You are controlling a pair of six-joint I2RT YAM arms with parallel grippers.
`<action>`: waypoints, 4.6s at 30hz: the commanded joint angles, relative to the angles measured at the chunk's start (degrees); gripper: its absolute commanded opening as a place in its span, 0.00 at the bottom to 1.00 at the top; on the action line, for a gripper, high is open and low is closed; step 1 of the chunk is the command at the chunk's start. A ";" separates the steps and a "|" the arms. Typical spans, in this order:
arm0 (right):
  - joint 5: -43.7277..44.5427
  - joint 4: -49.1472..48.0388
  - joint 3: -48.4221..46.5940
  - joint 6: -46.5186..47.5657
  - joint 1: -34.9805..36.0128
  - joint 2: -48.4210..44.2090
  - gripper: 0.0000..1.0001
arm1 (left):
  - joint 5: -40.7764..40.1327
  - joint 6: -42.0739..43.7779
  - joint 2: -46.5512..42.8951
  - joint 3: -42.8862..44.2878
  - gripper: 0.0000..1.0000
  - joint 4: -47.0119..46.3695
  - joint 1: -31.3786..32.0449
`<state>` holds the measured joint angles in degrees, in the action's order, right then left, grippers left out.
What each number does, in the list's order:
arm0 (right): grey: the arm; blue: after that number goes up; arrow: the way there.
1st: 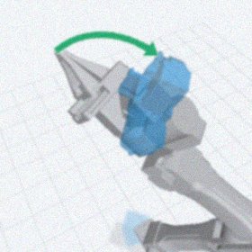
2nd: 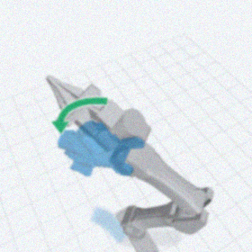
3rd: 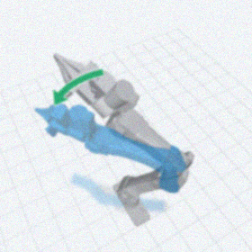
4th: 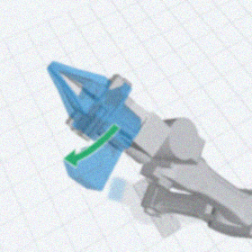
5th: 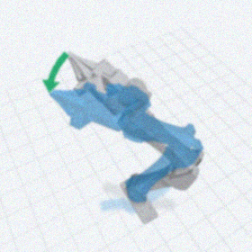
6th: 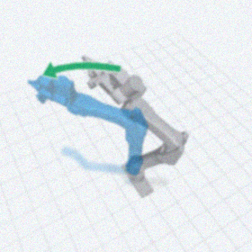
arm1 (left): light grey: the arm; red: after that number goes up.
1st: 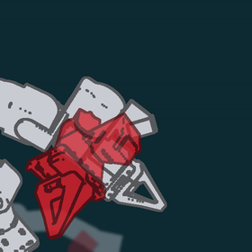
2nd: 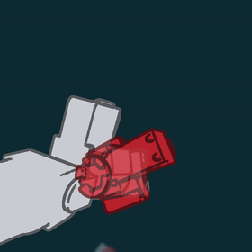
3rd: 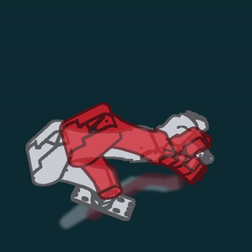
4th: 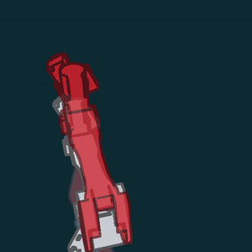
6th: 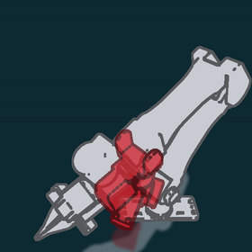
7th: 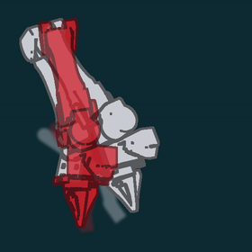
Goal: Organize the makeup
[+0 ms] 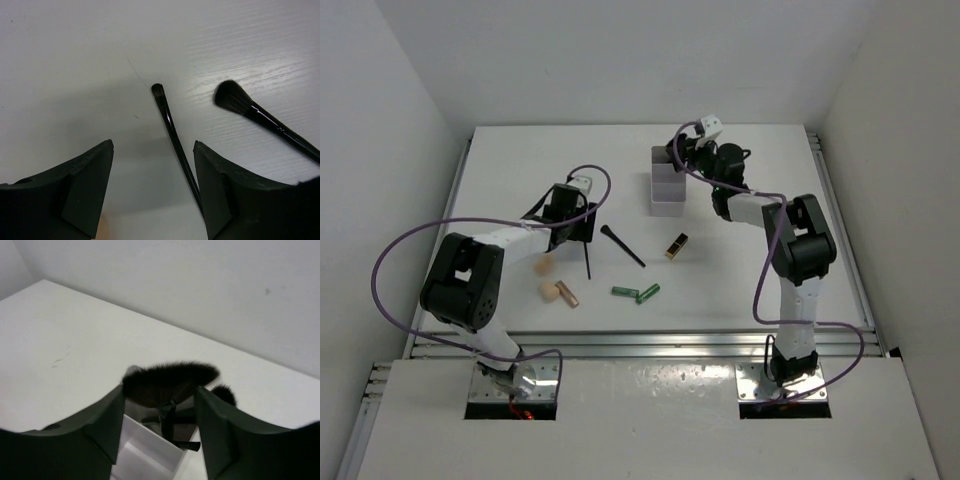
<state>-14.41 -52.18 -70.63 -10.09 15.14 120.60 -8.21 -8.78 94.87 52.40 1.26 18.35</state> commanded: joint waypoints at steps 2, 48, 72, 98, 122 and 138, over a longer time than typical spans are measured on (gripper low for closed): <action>1.75 2.87 -2.24 4.64 1.30 -6.60 0.62 | 0.65 1.74 -0.04 2.09 0.69 0.85 1.16; 16.70 39.17 30.55 20.28 5.52 -64.44 0.73 | 5.22 -4.06 13.59 29.67 0.00 25.64 -1.91; -0.52 31.69 30.38 13.25 -2.74 -51.25 0.75 | 17.08 3.50 31.33 44.01 0.00 -69.33 12.24; -5.54 69.20 8.15 24.31 -0.82 -42.12 0.88 | 15.60 1.13 27.22 34.69 0.63 -68.77 8.55; 4.74 90.08 -39.67 15.37 24.67 10.43 0.74 | -10.41 -6.96 -20.85 13.11 0.72 23.35 -22.56; 15.03 90.77 -42.75 13.08 27.67 21.18 0.11 | -13.77 -7.57 -29.65 -0.90 0.74 22.12 -20.72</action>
<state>-2.76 37.45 -112.99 3.49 42.35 139.06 -20.21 -15.57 67.68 51.92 24.62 -2.92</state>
